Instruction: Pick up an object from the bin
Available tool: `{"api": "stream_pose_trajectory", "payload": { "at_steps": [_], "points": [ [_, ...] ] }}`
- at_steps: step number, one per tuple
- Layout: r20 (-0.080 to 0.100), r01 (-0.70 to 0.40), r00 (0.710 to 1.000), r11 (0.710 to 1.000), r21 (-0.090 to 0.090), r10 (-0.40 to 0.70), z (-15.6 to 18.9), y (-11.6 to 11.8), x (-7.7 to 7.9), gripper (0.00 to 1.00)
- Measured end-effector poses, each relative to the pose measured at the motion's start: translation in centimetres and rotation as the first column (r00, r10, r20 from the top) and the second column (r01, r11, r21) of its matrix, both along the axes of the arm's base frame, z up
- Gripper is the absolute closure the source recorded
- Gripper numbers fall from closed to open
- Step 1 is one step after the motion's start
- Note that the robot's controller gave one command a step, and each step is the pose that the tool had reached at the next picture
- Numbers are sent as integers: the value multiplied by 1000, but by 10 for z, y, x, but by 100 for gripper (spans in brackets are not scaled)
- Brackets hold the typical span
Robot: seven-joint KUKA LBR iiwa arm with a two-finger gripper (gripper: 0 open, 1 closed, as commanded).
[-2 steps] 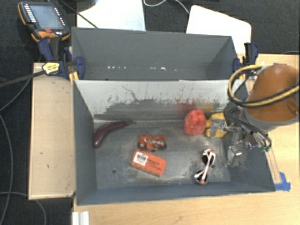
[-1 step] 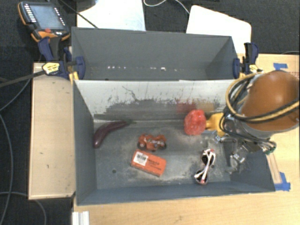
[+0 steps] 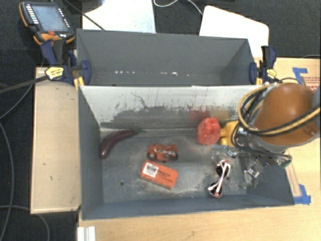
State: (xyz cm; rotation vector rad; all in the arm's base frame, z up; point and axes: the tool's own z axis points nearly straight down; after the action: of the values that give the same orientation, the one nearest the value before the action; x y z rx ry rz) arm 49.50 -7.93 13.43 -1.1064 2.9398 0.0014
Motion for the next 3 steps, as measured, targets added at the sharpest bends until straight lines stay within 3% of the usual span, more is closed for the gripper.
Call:
{"api": "stream_pose_trajectory", "payload": {
  "at_steps": [1,2,3],
  "points": [
    [4,-355,935,935,-1,355,-65,9,-13,0],
    [0,-400,917,917,1,400,-64,27,-15,100],
    [0,-400,917,917,0,400,-64,27,-15,100]
  ]
}}
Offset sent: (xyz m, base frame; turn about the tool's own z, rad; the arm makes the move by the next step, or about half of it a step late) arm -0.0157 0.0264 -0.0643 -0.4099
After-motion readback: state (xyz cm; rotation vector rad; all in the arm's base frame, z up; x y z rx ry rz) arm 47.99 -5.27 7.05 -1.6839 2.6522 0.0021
